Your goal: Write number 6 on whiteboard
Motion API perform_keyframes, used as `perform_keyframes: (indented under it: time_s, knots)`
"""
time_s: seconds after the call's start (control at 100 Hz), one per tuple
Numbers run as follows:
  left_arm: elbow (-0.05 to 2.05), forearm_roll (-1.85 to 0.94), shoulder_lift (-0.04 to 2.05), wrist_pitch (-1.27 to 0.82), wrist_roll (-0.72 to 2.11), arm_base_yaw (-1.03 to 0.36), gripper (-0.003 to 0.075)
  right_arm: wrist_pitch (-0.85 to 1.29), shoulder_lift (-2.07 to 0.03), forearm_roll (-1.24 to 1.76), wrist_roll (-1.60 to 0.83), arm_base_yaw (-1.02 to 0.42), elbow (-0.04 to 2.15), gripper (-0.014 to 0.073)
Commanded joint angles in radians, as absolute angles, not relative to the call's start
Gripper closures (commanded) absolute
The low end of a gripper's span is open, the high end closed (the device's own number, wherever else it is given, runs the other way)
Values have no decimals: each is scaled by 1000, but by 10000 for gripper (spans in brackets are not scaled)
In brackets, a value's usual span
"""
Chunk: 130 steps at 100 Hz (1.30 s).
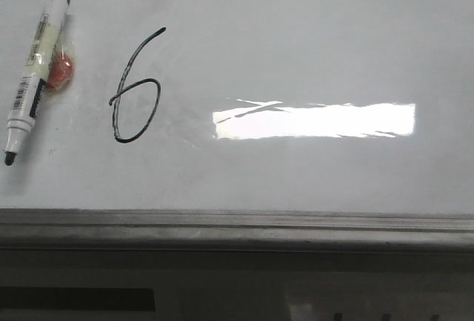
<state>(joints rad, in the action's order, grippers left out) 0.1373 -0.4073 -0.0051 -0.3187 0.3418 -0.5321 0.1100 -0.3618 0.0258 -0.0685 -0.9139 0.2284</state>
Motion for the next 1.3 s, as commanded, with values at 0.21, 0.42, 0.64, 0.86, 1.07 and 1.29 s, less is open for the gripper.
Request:
perform_keyframes:
  time_s: [0.21,0.42,0.64,0.86,1.07,1.29]
  knots:
    - [99,-415,-9,-252,341,-531,741,33,-366,14,-79,-907,236,657]
    - [51,-207,-9,-168,183,-445,741,33,-366,14,-79,-907,236,657]
    - [-24,-81,-15,-112,69,-178,741,33,-366,14,-79,-907,236,657]
    - [-24,-64,-35,-176,69,0,741,33,-366,14,-79,-907,236,657]
    - [-22,-66,-35,-243,69,17,741,33,-366,14,-79,-907,236,657]
    - [-22,-66,-35,-241,69,17,741,33,-366,14,-79,-907,236,657]
